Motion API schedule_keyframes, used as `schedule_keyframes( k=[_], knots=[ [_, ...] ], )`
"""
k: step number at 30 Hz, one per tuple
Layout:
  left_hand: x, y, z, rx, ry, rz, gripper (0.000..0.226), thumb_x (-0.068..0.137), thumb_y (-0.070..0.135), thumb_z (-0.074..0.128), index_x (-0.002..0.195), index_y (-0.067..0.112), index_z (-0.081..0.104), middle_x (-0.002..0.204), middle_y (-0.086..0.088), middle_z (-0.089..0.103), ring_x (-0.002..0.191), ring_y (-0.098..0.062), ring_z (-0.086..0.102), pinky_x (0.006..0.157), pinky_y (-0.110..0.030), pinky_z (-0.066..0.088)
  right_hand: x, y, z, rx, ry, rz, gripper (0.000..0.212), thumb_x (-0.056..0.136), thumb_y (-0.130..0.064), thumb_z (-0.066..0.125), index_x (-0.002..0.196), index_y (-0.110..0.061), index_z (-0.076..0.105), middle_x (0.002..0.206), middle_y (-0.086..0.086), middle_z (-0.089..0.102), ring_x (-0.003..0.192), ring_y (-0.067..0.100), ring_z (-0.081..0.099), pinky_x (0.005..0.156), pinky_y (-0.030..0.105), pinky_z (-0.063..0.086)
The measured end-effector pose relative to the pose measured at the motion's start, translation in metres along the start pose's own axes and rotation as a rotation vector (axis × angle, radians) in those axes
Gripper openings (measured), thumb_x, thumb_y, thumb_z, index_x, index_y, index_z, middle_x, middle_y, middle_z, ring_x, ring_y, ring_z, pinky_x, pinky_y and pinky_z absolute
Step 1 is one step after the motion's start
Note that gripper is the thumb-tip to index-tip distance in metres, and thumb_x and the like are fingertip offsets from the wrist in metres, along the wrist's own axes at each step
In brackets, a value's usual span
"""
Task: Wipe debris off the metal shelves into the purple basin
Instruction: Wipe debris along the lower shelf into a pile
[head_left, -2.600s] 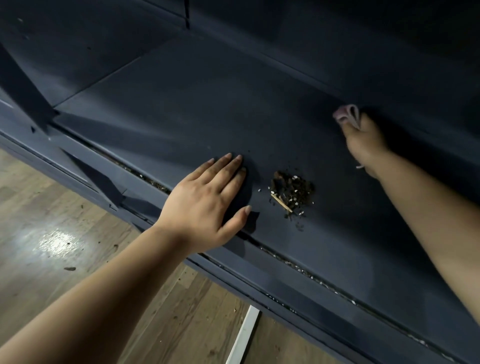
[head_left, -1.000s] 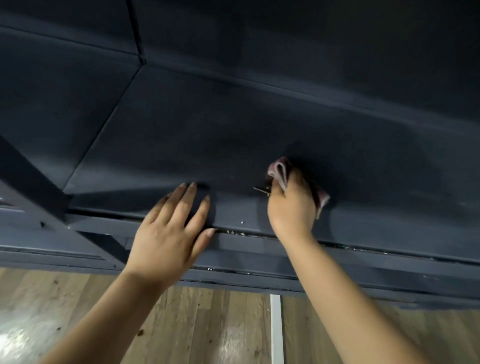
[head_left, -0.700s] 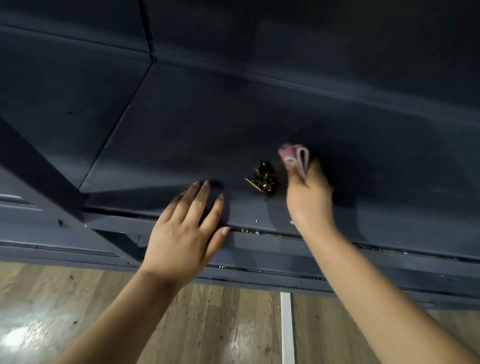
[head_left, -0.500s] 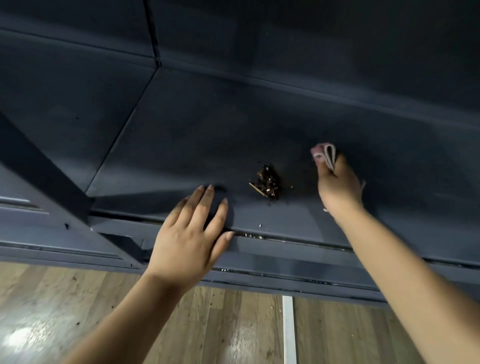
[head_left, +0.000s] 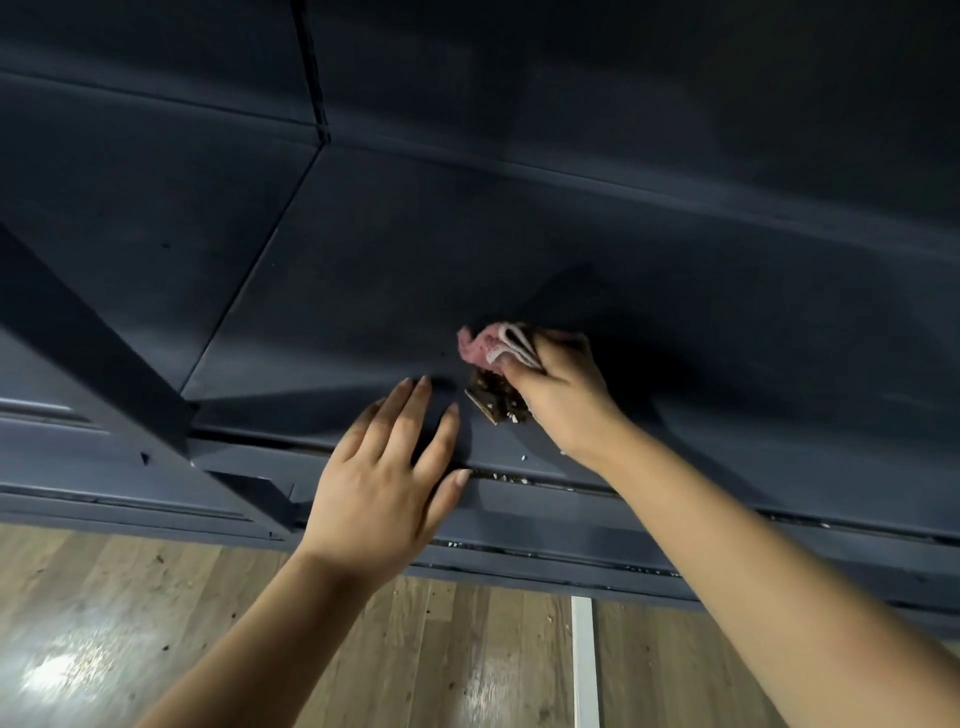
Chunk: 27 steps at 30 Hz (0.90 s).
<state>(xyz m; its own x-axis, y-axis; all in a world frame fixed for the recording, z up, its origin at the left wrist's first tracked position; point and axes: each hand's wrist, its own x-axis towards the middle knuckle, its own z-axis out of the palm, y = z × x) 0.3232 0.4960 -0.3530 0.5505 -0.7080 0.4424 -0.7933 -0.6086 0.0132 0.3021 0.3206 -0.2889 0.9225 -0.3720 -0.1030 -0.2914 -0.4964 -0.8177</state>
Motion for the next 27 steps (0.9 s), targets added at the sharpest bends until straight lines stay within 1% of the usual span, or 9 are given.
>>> schedule_keyframes(
  k=[2, 5, 7, 10, 13, 16, 19, 21, 27],
  knots=[
    [0.0, 0.0, -0.001, 0.0, -0.015, -0.006, 0.064, 0.104, 0.041, 0.014, 0.125, 0.001, 0.06, 0.13, -0.028, 0.054, 0.125, -0.034, 0.038, 0.104, -0.042, 0.027, 0.0, 0.003, -0.001, 0.056, -0.02, 0.0, 0.025, 0.094, -0.026, 0.053, 0.116, -0.022, 0.064, 0.103, -0.013, 0.063, 0.111, 0.014, 0.056, 0.102, 0.031, 0.04],
    [0.0, 0.001, -0.002, -0.009, -0.04, -0.014, 0.065, 0.104, 0.041, 0.014, 0.126, 0.001, 0.059, 0.131, -0.027, 0.053, 0.126, -0.034, 0.037, 0.104, -0.042, 0.027, 0.001, 0.011, -0.007, 0.076, 0.009, -0.025, 0.037, 0.083, -0.045, 0.048, 0.113, -0.029, 0.063, 0.115, -0.008, 0.065, 0.113, 0.013, 0.057, 0.104, 0.037, 0.04],
    [0.0, 0.001, -0.003, -0.009, -0.058, -0.017, 0.065, 0.104, 0.041, 0.013, 0.127, 0.001, 0.058, 0.132, -0.026, 0.053, 0.127, -0.035, 0.04, 0.105, -0.042, 0.027, -0.004, 0.022, -0.016, 0.143, 0.058, -0.069, 0.032, 0.082, -0.052, 0.047, 0.104, -0.035, 0.063, 0.116, -0.011, 0.066, 0.116, 0.011, 0.057, 0.107, 0.041, 0.037],
    [0.0, -0.001, -0.008, -0.003, -0.101, -0.002, 0.066, 0.104, 0.042, 0.011, 0.128, 0.002, 0.058, 0.133, -0.025, 0.053, 0.125, -0.038, 0.05, 0.106, -0.041, 0.026, -0.036, 0.042, -0.036, 0.248, 0.31, -0.045, 0.024, 0.087, -0.044, 0.049, 0.098, -0.032, 0.065, 0.11, -0.012, 0.068, 0.114, 0.012, 0.059, 0.104, 0.037, 0.04],
    [-0.003, -0.009, -0.016, -0.009, -0.113, -0.006, 0.067, 0.103, 0.043, 0.011, 0.131, 0.0, 0.054, 0.135, -0.024, 0.052, 0.126, -0.036, 0.05, 0.108, -0.04, 0.024, -0.061, 0.056, -0.046, -0.042, 0.589, 0.134, 0.034, 0.083, -0.045, 0.039, 0.097, -0.022, 0.059, 0.091, 0.001, 0.062, 0.108, 0.032, 0.052, 0.094, 0.045, 0.043],
    [-0.007, -0.024, -0.02, -0.004, -0.137, -0.075, 0.067, 0.102, 0.043, 0.012, 0.135, -0.002, 0.049, 0.14, -0.024, 0.047, 0.133, -0.034, 0.041, 0.114, -0.038, 0.016, -0.059, 0.052, -0.03, -0.276, 0.619, 0.126, 0.034, 0.084, -0.034, 0.037, 0.094, -0.01, 0.059, 0.087, 0.006, 0.06, 0.101, 0.031, 0.051, 0.088, 0.029, 0.028],
    [-0.011, -0.036, -0.02, 0.02, -0.174, -0.133, 0.069, 0.102, 0.044, 0.012, 0.134, -0.003, 0.05, 0.141, -0.025, 0.045, 0.134, -0.034, 0.04, 0.116, -0.036, 0.01, -0.043, 0.035, -0.002, -0.381, 0.669, 0.049, 0.018, 0.087, -0.02, 0.048, 0.087, -0.006, 0.06, 0.084, 0.014, 0.065, 0.09, 0.033, 0.059, 0.079, 0.03, 0.025],
    [-0.012, -0.037, -0.019, 0.026, -0.182, -0.146, 0.069, 0.102, 0.044, 0.011, 0.132, -0.004, 0.051, 0.141, -0.026, 0.045, 0.132, -0.036, 0.042, 0.115, -0.036, 0.011, -0.033, 0.017, 0.023, -0.444, 0.707, -0.031, 0.011, 0.077, -0.015, 0.054, 0.078, -0.007, 0.062, 0.073, 0.012, 0.065, 0.076, 0.031, 0.063, 0.074, 0.032, 0.025],
    [-0.013, -0.036, -0.017, 0.021, -0.157, -0.131, 0.068, 0.102, 0.042, 0.012, 0.131, -0.004, 0.053, 0.139, -0.028, 0.046, 0.129, -0.04, 0.046, 0.109, -0.041, 0.021, -0.009, -0.026, 0.077, -0.359, 0.719, -0.245, 0.007, 0.069, -0.007, 0.063, 0.075, -0.006, 0.065, 0.071, 0.005, 0.067, 0.069, 0.027, 0.066, 0.072, 0.023, 0.025]
  ],
)
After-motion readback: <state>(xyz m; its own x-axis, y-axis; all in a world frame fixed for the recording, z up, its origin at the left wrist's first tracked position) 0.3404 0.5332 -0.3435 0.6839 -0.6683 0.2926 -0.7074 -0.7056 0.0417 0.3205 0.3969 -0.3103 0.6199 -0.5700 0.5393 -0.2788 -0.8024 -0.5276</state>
